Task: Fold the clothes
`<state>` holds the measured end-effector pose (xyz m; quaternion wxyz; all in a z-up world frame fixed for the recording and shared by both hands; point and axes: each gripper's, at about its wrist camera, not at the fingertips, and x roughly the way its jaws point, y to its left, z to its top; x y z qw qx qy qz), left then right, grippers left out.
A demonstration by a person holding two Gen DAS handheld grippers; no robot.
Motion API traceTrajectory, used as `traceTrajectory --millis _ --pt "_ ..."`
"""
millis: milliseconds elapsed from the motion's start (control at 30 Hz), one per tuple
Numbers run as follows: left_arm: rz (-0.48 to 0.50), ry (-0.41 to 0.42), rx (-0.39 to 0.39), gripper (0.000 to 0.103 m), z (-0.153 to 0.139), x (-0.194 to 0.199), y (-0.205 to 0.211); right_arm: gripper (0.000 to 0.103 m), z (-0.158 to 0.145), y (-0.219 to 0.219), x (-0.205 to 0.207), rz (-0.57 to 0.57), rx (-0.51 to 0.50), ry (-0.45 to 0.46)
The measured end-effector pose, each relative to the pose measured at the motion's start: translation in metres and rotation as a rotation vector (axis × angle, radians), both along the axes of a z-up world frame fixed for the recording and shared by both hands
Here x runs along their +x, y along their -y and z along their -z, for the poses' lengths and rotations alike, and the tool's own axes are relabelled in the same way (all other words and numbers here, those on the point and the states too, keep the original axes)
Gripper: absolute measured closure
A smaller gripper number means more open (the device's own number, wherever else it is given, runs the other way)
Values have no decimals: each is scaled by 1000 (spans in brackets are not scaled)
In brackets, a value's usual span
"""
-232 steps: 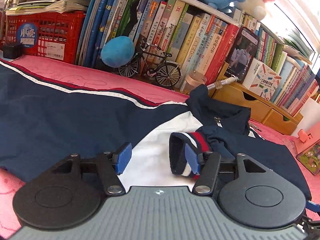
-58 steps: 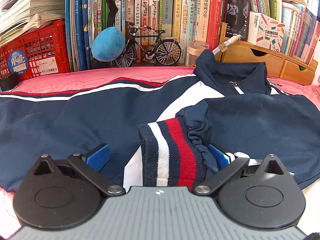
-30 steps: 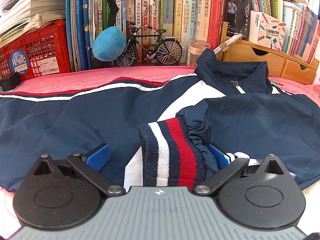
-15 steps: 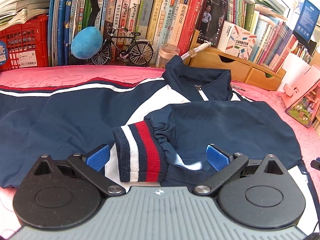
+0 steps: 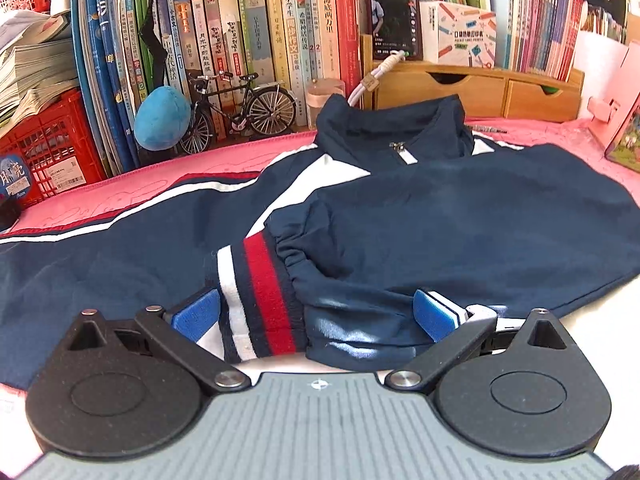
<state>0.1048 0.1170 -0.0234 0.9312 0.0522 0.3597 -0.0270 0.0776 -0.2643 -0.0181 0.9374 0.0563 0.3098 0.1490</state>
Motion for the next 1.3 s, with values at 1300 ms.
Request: traceTrajectory --millis 1300 --pt "-571 30 -151 0 -35 -74 -209 34 -37 -184 34 -229 -69 45"
